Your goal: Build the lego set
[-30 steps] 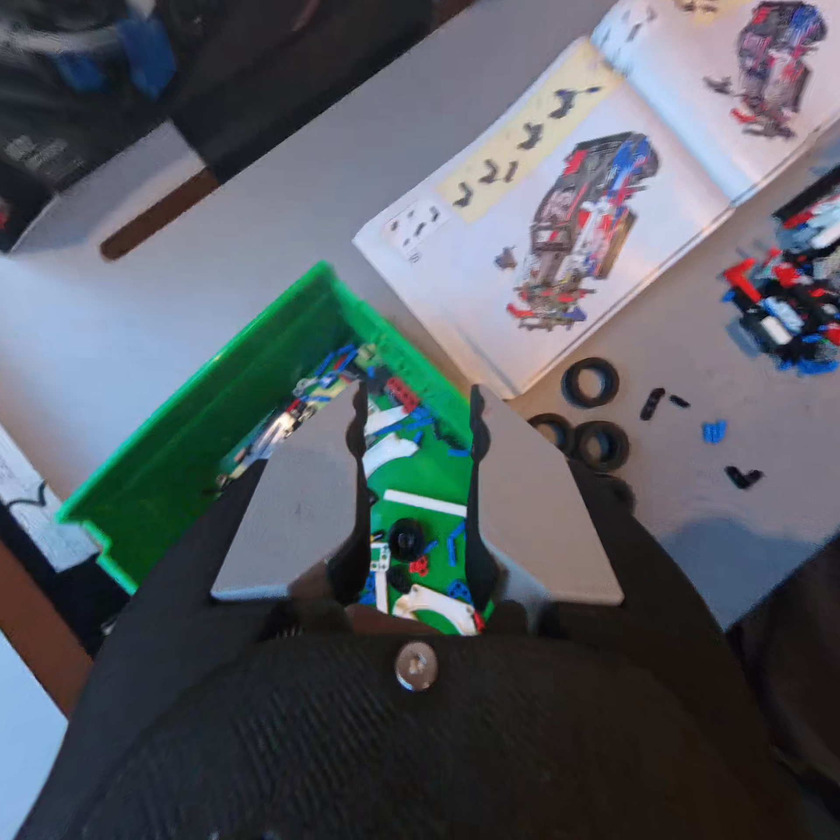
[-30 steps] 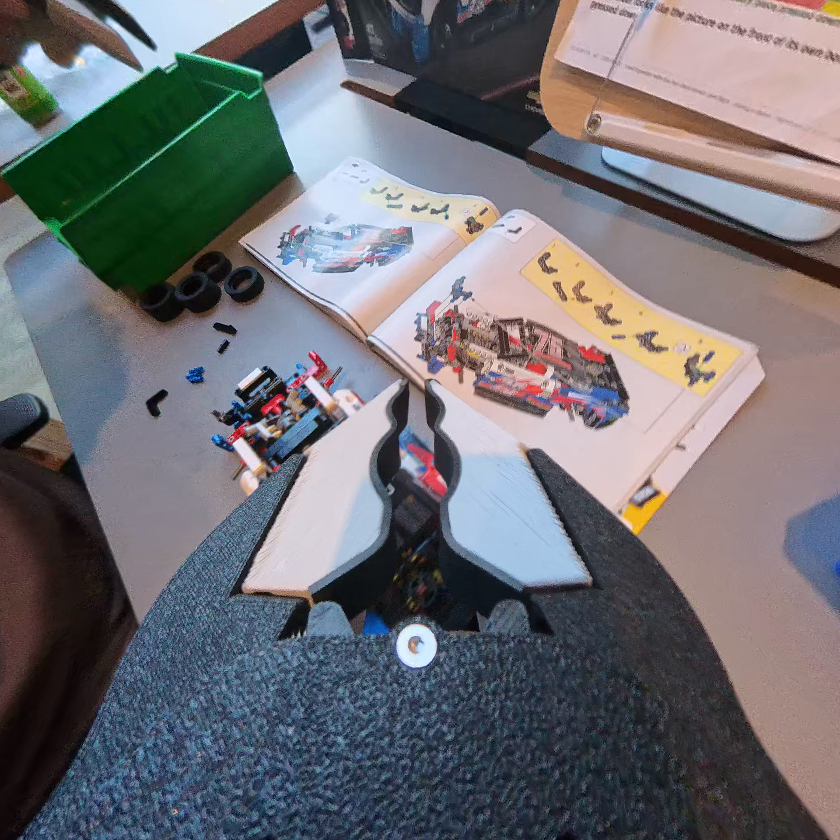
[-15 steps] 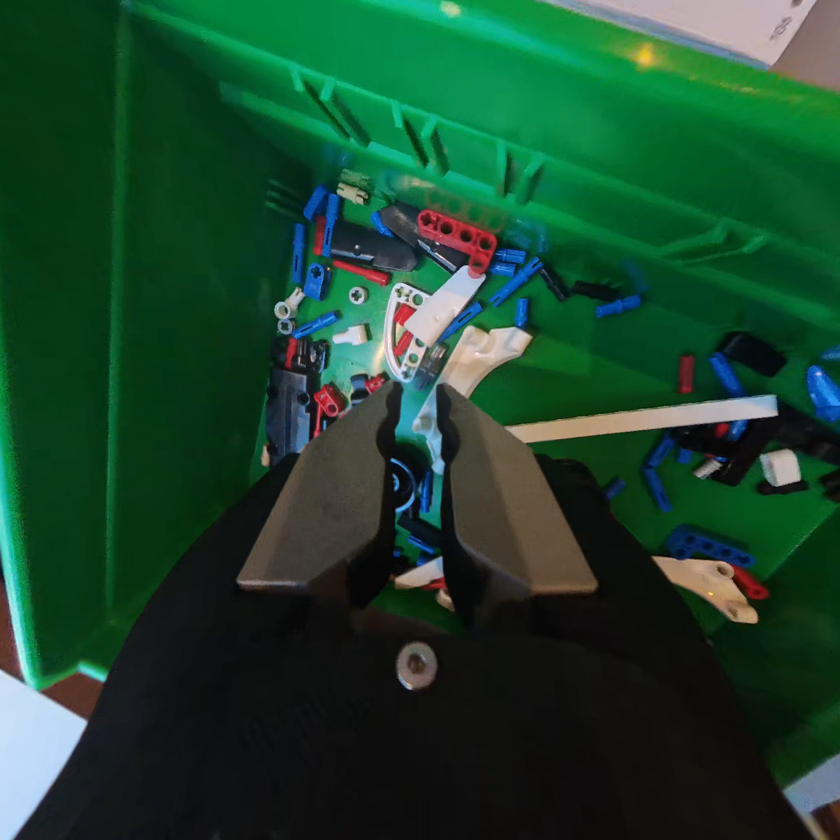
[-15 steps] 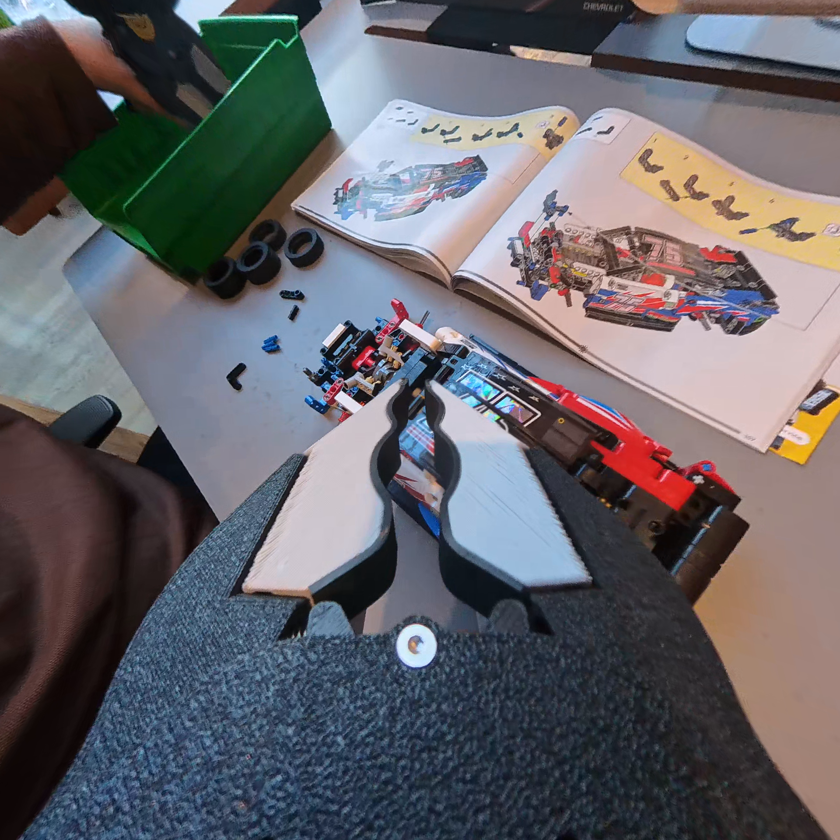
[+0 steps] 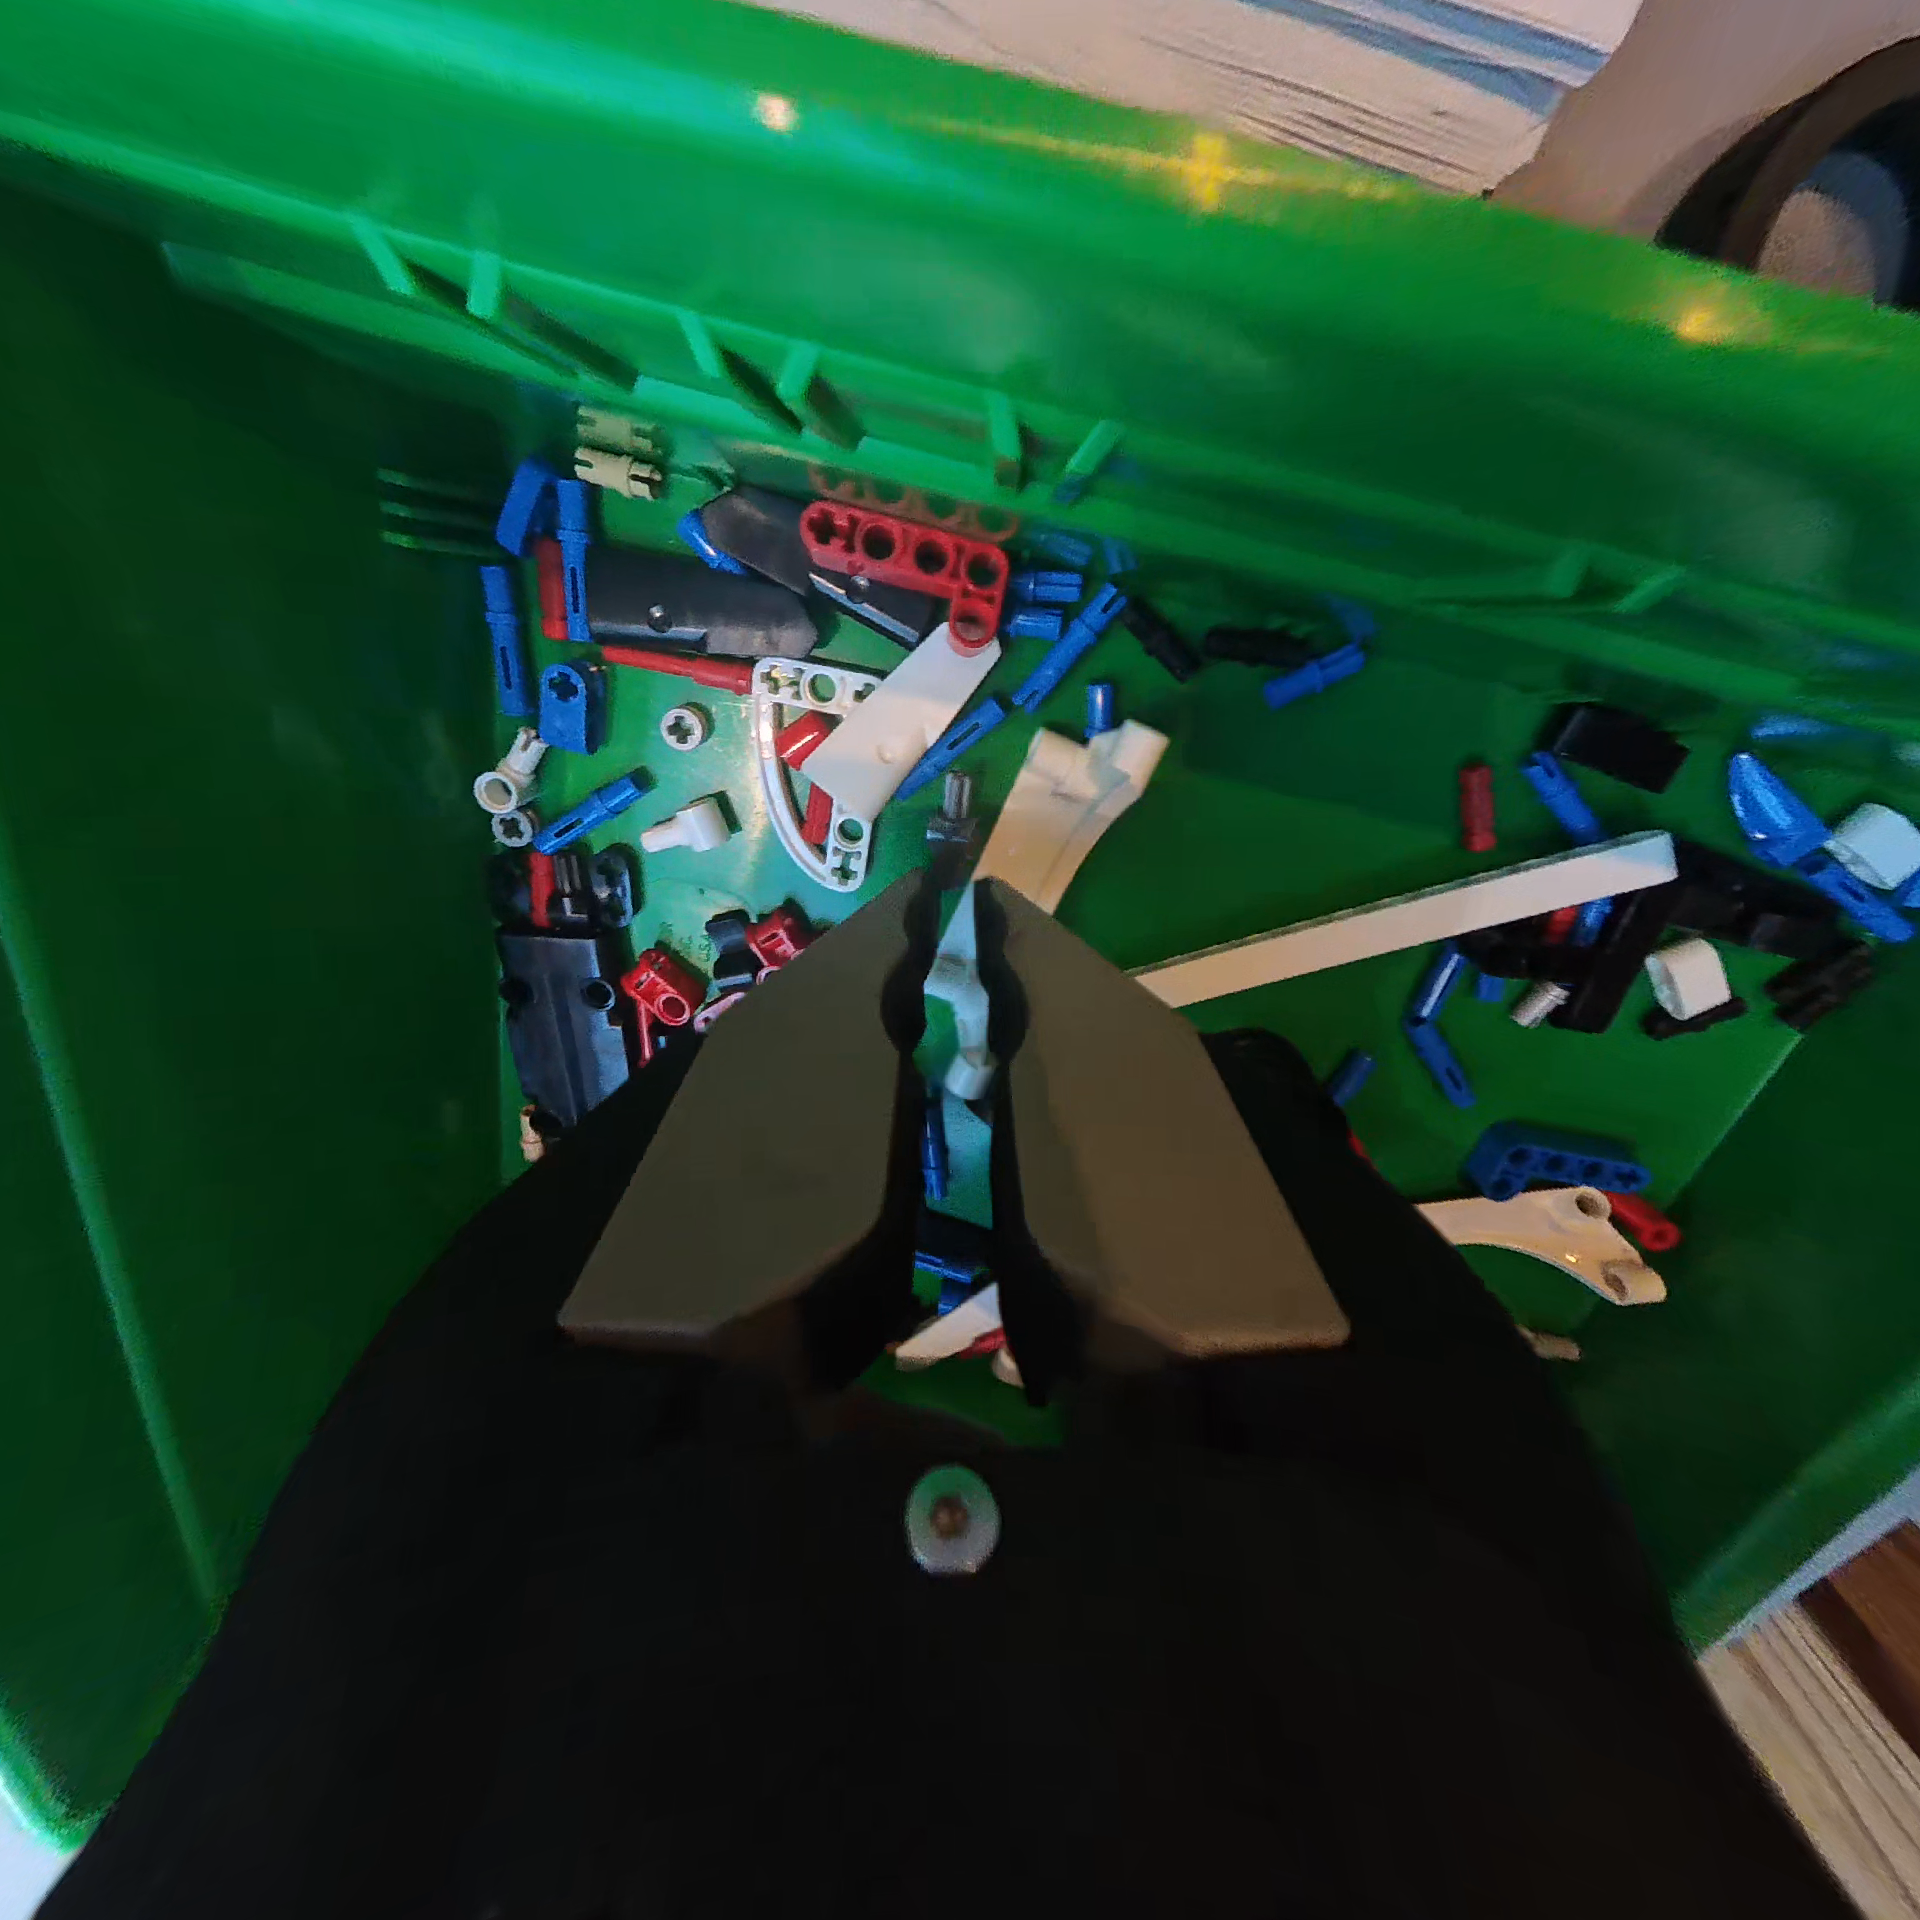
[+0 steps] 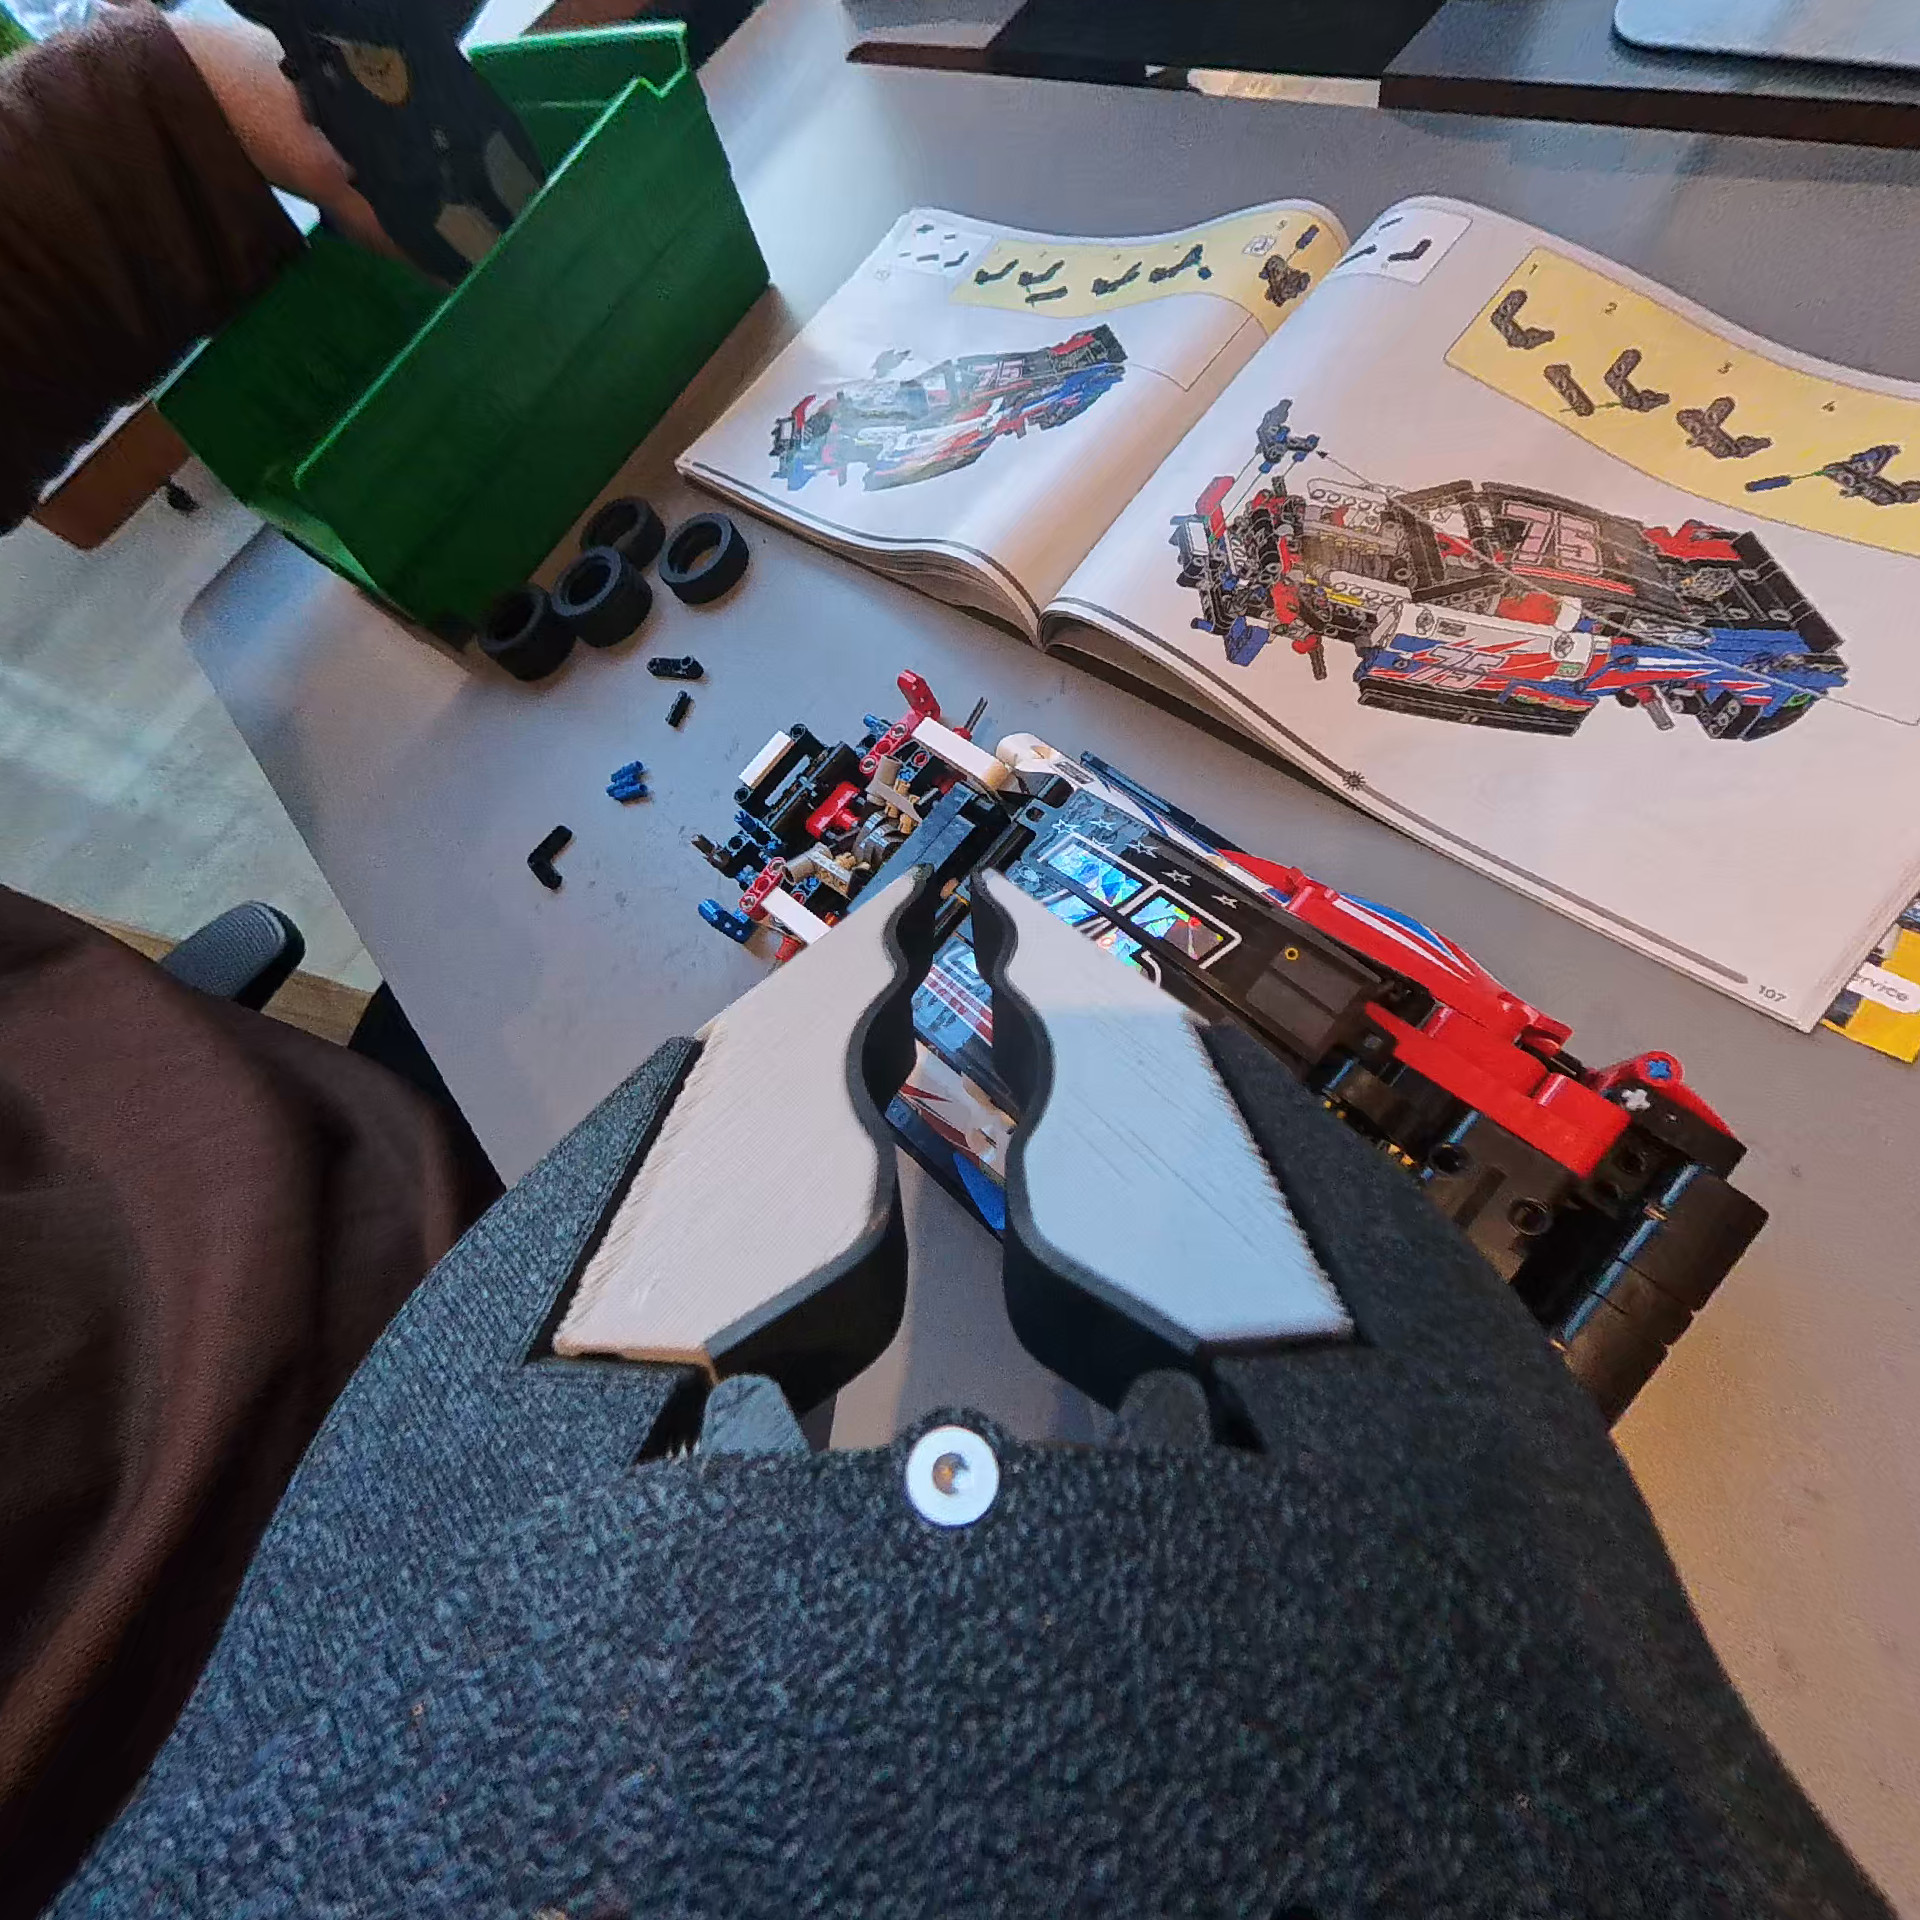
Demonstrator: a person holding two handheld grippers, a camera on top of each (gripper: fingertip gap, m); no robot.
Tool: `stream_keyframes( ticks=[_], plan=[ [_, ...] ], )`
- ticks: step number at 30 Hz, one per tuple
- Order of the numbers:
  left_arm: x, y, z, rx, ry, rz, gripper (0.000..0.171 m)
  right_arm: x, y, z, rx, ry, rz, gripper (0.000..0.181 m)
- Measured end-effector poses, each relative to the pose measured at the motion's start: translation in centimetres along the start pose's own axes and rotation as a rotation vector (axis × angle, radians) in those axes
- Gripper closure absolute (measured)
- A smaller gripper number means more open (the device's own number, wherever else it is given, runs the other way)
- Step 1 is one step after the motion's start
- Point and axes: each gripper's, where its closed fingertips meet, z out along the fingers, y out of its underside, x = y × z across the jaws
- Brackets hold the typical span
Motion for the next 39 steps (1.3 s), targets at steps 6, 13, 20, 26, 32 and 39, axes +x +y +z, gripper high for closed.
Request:
stream_keyframes(
  ticks=[6,13,20,26,32,39],
  plan=[
    [0.3,-0.3,0.0,0.015,0.036,-0.035,0.162,0.4,0.4,-0.1,0.005,-0.002,0.012,0.175],
    [0.4,-1.2,-0.2,0.032,0.06,-0.054,0.16,0.5,0.8,-0.5,0.013,0.002,0.015,0.176],
    [0.5,-1.2,0.2,0.031,0.08,-0.074,0.168,0.6,1.0,-0.7,0.023,0.003,0.027,0.176],
    [0.6,-0.6,-0.5,0.045,0.058,-0.084,0.168,0.4,1.3,-0.8,0.021,0.004,0.021,0.176],
    [0.7,0.1,-4.2,0.148,-0.01,-0.137,0.167,0.1,1.4,-1.1,0.04,-0.008,0.019,0.176],
    [5.6,-4.4,-14.4,0.48,-0.154,-0.144,0.168,-1.1,2.1,-1.5,0.059,-0.04,-0.016,0.176]
  ],
)
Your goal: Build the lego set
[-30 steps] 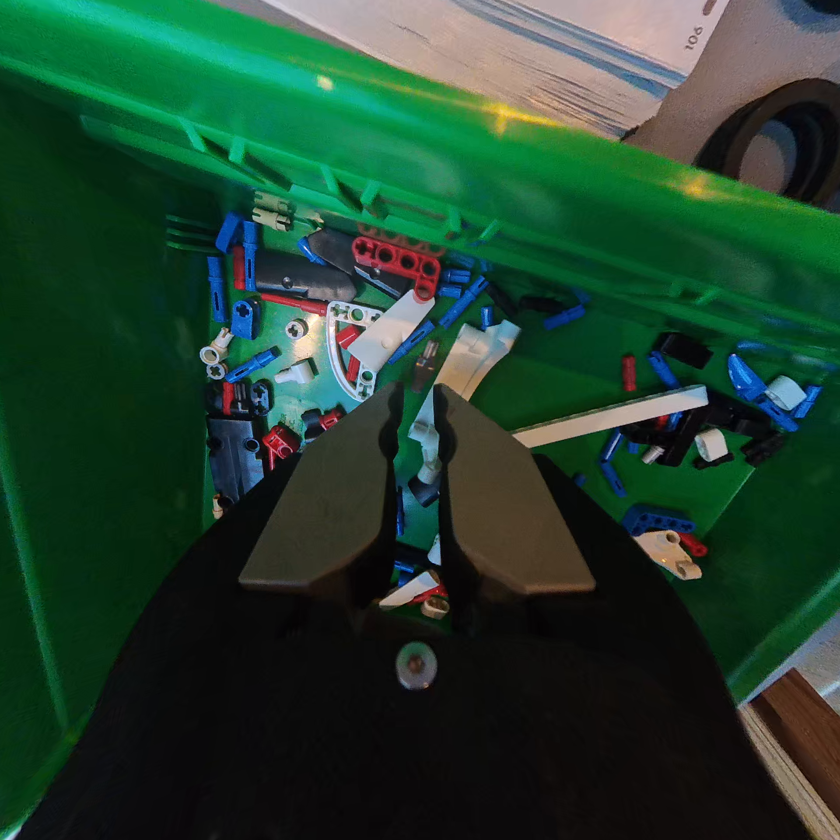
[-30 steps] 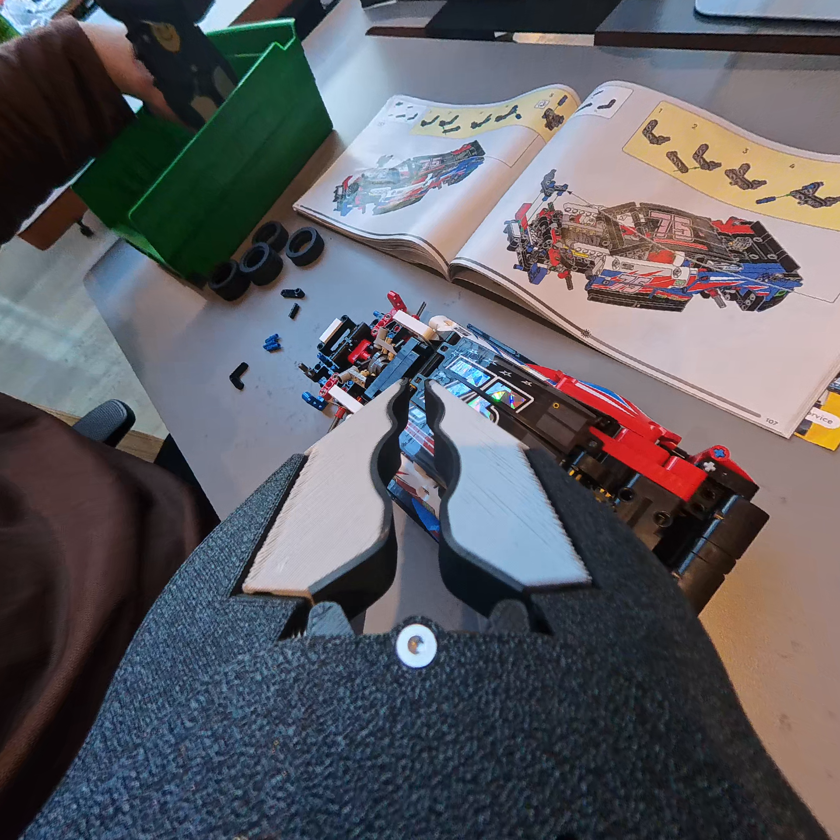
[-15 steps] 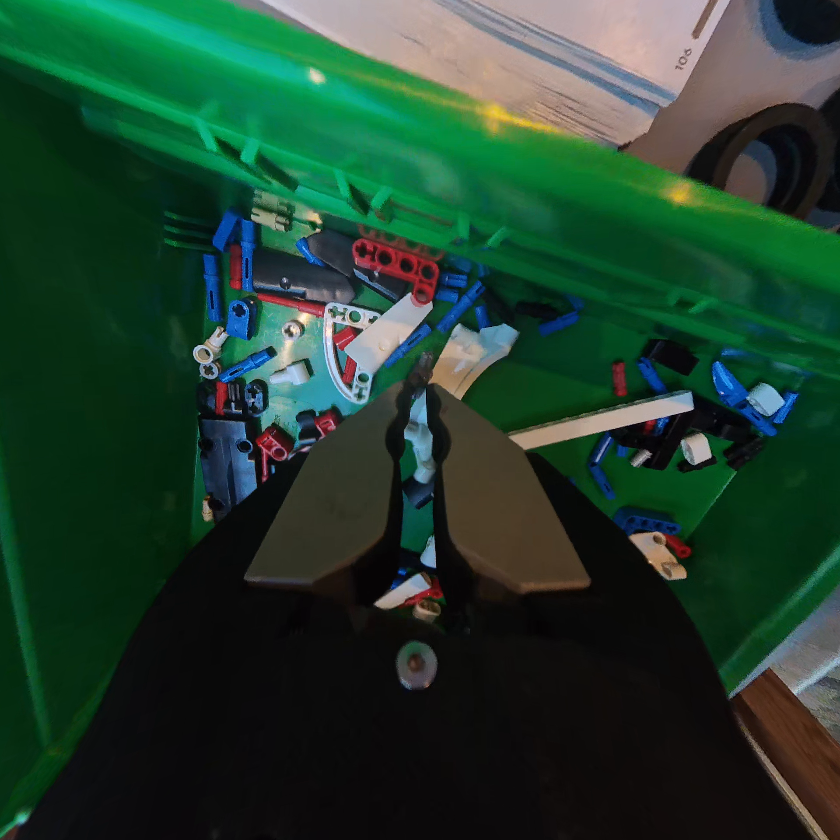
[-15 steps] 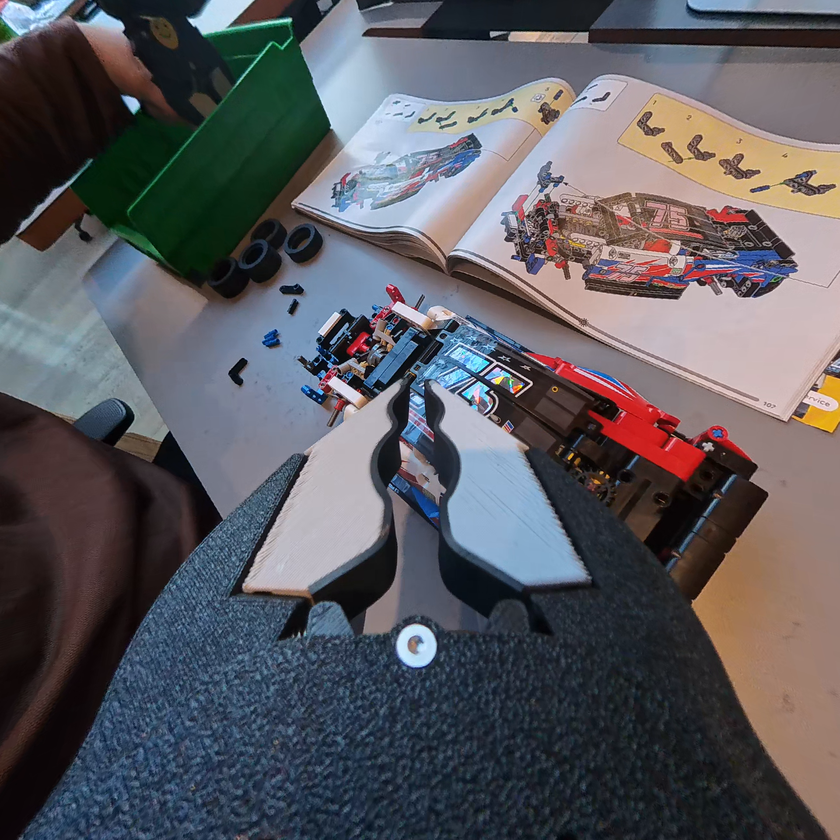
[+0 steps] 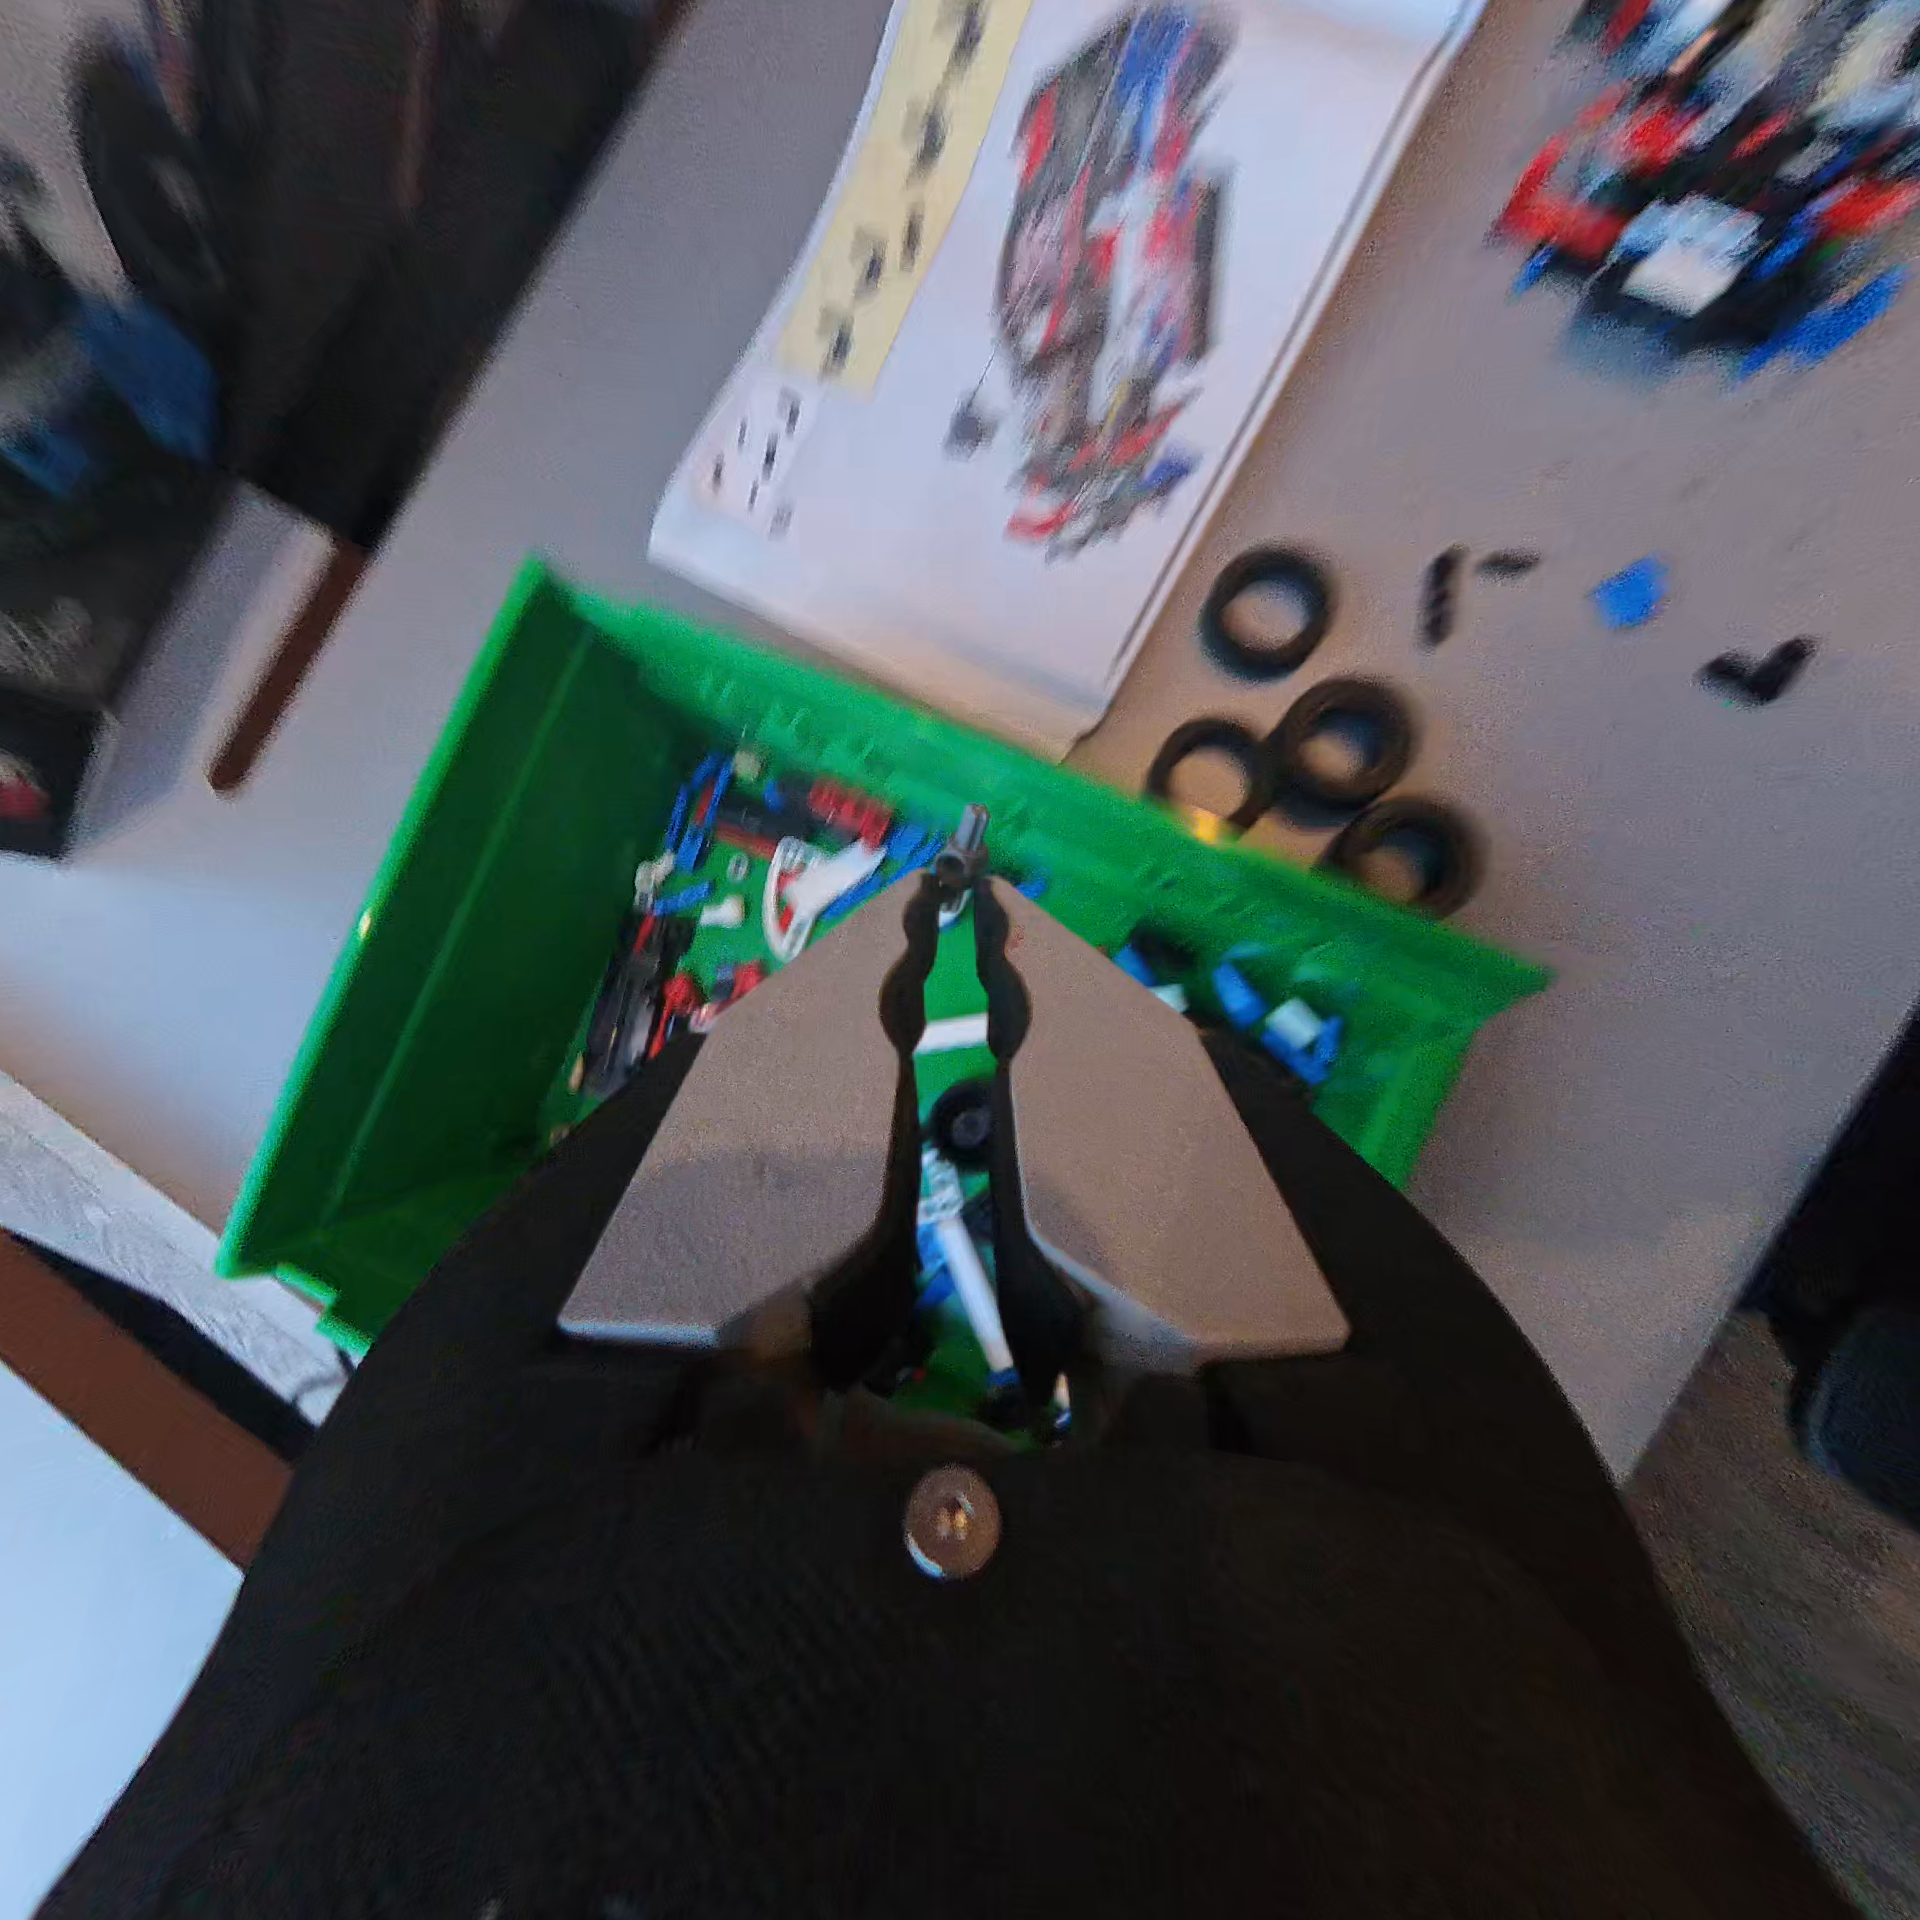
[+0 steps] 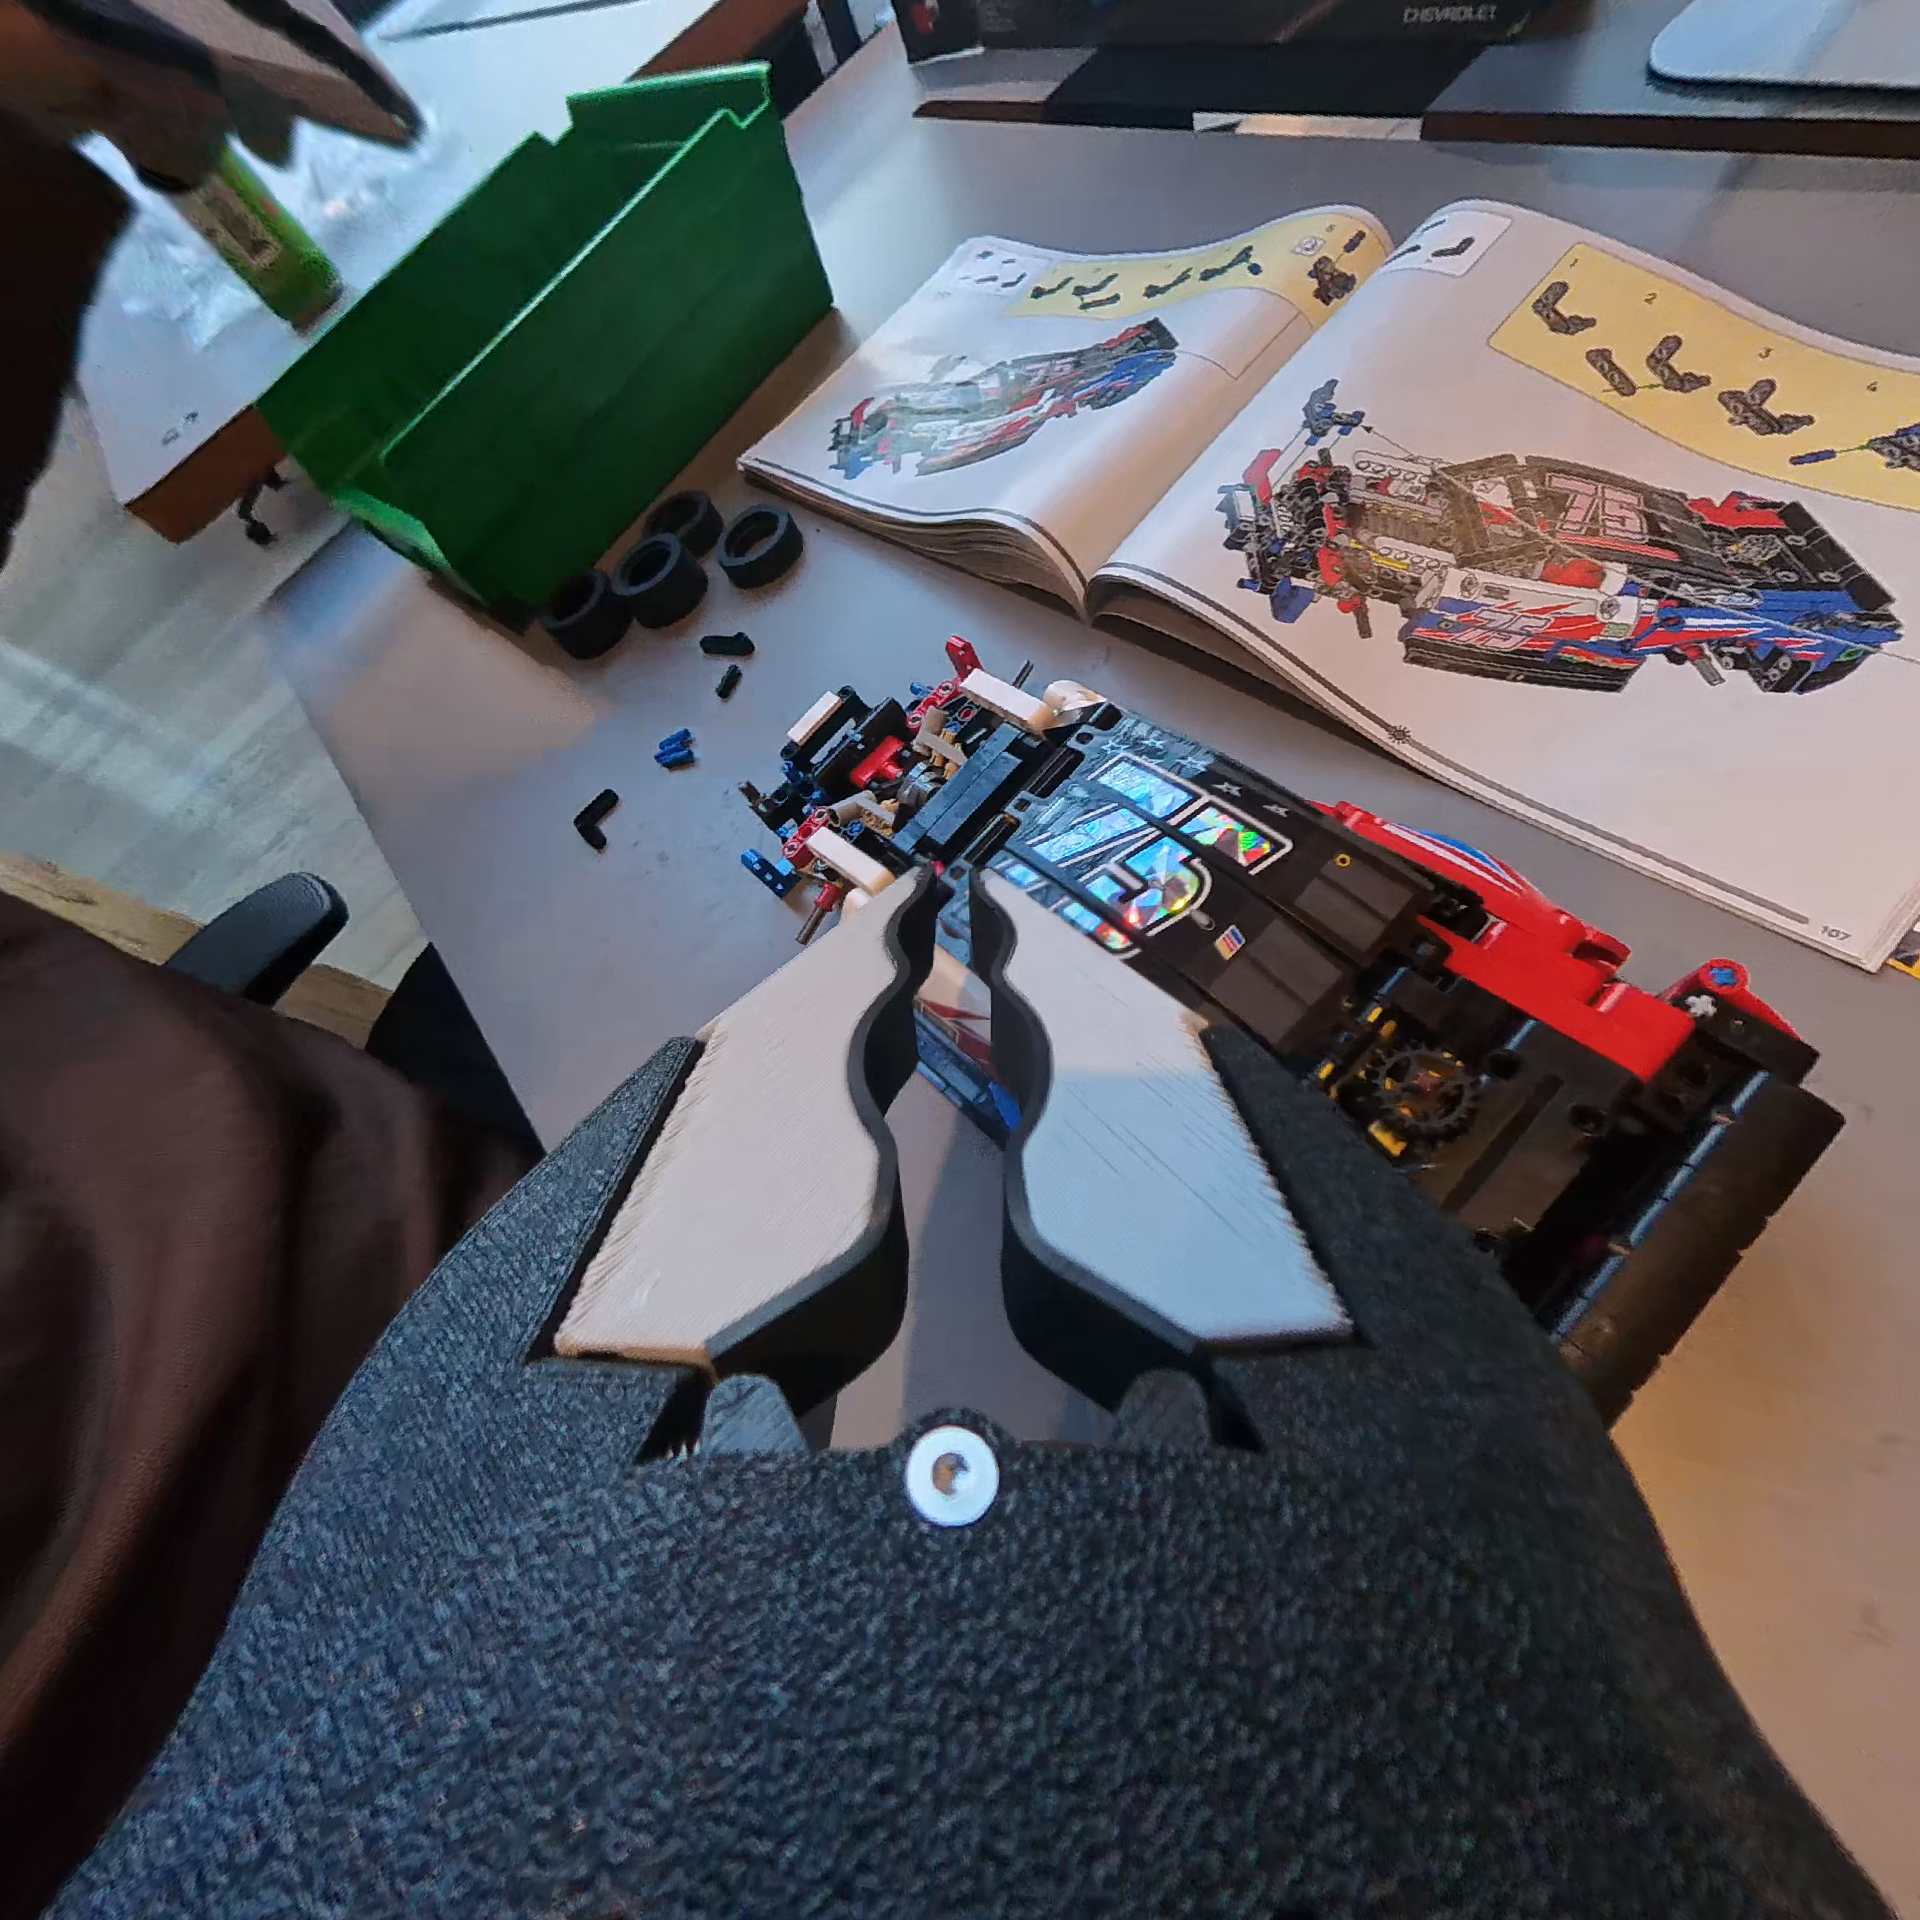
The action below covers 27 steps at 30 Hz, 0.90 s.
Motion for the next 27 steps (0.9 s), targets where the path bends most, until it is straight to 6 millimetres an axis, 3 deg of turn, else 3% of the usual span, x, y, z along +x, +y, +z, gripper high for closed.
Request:
stream_keyframes(
  ticks=[2,5,8,11,14,17,20,24,27],
  plan=[
    [4.5,-3.1,-1.4,0.057,-0.013,0.069,0.168,-0.4,0.4,0.2,-0.008,-0.012,-0.017,0.176],
    [13.6,-5.2,0.1,0.032,0.073,0.2,0.168,-1.3,1.0,0.9,-0.019,-0.044,-0.046,0.176],
    [21.6,-4.8,5.1,-0.045,0.197,0.312,0.168,-2.5,1.6,1.7,-0.025,-0.086,-0.078,0.176],
    [25.1,-3.3,10.7,-0.151,0.25,0.352,0.168,-4.1,2.5,2.5,-0.04,-0.14,-0.105,0.176],
    [26.3,-3.2,13.5,-0.163,0.284,0.364,0.168,-5.0,3.8,2.9,-0.067,-0.148,-0.162,0.176],
    [26.8,-2.8,14.7,-0.215,0.331,0.342,0.167,-5.5,4.7,2.8,-0.073,-0.155,-0.196,0.176],
    [26.0,-2.0,15.6,-0.293,0.303,0.335,0.157,-5.8,4.9,2.7,-0.058,-0.175,-0.196,0.176],
    [25.8,-2.1,15.5,-0.291,0.296,0.304,0.156,-5.7,4.8,2.5,-0.035,-0.184,-0.196,0.176],
    [24.5,-2.2,14.1,-0.255,0.235,0.24,0.153,-5.4,4.7,2.1,-0.02,-0.173,-0.2,0.176]
  ],
)
